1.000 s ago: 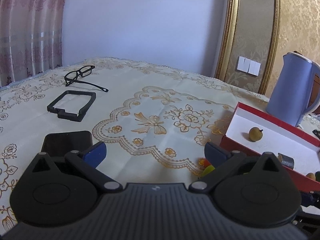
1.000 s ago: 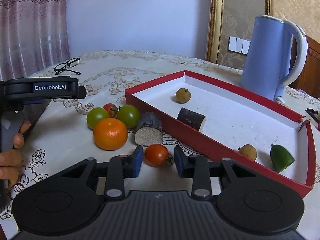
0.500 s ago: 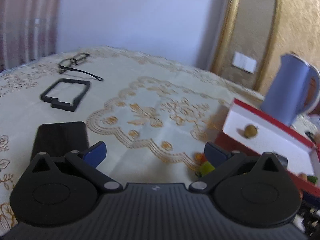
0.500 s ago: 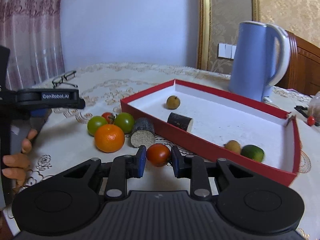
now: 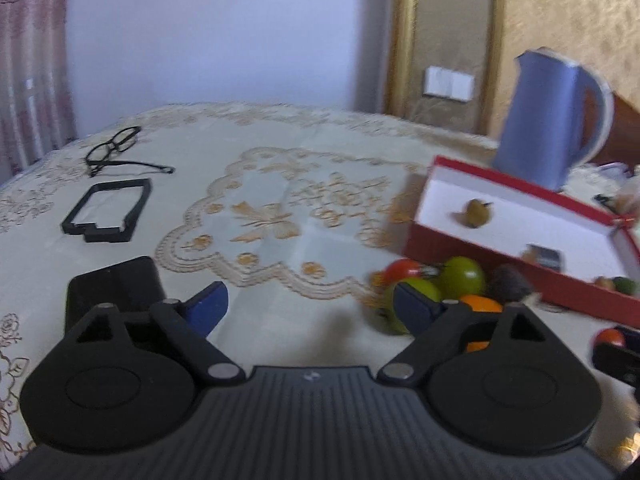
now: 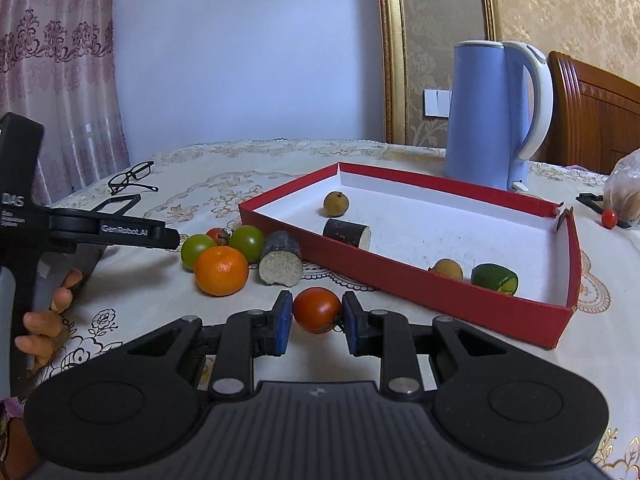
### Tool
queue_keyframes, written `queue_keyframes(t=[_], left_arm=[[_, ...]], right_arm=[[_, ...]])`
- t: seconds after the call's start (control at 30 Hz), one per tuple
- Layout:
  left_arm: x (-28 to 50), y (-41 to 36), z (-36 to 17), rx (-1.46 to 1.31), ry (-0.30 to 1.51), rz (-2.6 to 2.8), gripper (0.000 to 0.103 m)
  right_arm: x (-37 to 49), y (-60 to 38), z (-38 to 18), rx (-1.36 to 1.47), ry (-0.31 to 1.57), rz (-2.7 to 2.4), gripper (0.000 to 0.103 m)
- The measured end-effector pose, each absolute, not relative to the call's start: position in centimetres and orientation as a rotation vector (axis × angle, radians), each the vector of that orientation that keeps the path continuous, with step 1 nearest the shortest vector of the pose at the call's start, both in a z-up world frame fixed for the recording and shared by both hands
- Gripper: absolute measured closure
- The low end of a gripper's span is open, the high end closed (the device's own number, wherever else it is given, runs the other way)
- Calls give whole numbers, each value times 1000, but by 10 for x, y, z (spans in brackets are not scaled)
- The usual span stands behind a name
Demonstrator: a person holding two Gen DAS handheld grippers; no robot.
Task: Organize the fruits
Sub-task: 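Grasp the orange with the left gripper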
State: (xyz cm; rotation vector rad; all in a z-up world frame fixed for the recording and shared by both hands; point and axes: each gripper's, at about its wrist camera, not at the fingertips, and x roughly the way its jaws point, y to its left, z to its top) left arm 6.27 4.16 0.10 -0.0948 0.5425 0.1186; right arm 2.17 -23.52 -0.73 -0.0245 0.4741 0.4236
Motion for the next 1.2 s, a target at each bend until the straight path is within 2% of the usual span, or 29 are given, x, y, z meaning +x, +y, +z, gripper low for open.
queue_keyframes(t=[0.17, 0.5, 0.63, 0.67, 0.7, 0.77, 0.8, 1.2], left_arm=[[42, 24, 10, -86, 504, -34, 6], [54, -17, -6, 2, 575, -101, 12], [65, -24, -10, 13, 606, -101, 25], [68, -25, -11, 12, 619, -105, 33], [70, -25, -12, 13, 629, -103, 37], [71, -25, -14, 13, 634, -116, 59], [70, -24, -14, 0, 637, -148, 62], [47, -7, 1, -47, 557, -189, 64]], right_arm=[[21, -238, -7, -10, 469, 424, 77], [18, -244, -8, 4, 462, 418, 77], [19, -245, -10, 12, 464, 417, 77], [19, -245, -10, 12, 466, 416, 77], [19, -246, -11, 12, 466, 415, 77], [19, -247, -11, 14, 467, 414, 77], [19, -248, -11, 16, 466, 413, 77], [16, -251, -8, 17, 454, 408, 77]])
